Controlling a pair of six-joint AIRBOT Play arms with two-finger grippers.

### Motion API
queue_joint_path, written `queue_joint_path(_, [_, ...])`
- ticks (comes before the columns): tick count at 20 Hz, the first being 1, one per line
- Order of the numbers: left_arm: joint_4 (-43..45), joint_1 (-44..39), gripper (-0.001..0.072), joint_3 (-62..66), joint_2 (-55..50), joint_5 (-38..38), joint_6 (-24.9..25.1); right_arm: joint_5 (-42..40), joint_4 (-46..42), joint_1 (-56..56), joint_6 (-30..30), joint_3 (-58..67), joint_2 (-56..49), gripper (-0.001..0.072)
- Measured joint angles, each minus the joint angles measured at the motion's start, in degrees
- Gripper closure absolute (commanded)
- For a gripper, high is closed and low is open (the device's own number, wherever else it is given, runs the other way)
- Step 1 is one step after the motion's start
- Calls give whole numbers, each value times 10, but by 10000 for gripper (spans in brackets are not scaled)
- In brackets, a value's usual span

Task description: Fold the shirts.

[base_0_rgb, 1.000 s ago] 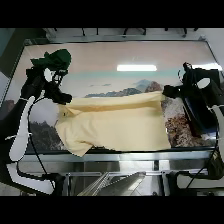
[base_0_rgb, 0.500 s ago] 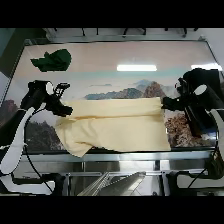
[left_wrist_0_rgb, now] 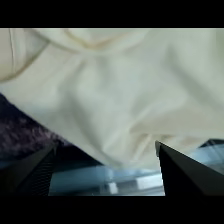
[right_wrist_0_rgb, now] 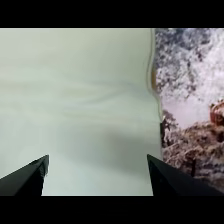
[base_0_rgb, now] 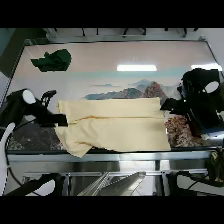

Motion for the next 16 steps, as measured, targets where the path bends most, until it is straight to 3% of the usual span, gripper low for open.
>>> queue_joint_path(4, [-76,95,9,-160,110,-44,-6,21,25,-2,-3,-21,54,9])
queue_joint_path(8, [-127,166,17,-296,178,-32,-5,24,55,-3,-4,-28,81,10])
queue_joint_path(13, [-212,163,17,-377,201,49,7,25,86,-3,-5,-31,91,10])
queue_joint_path(16, [-233,127,17,-403,204,103,-11,25,94,-3,-5,-31,93,10])
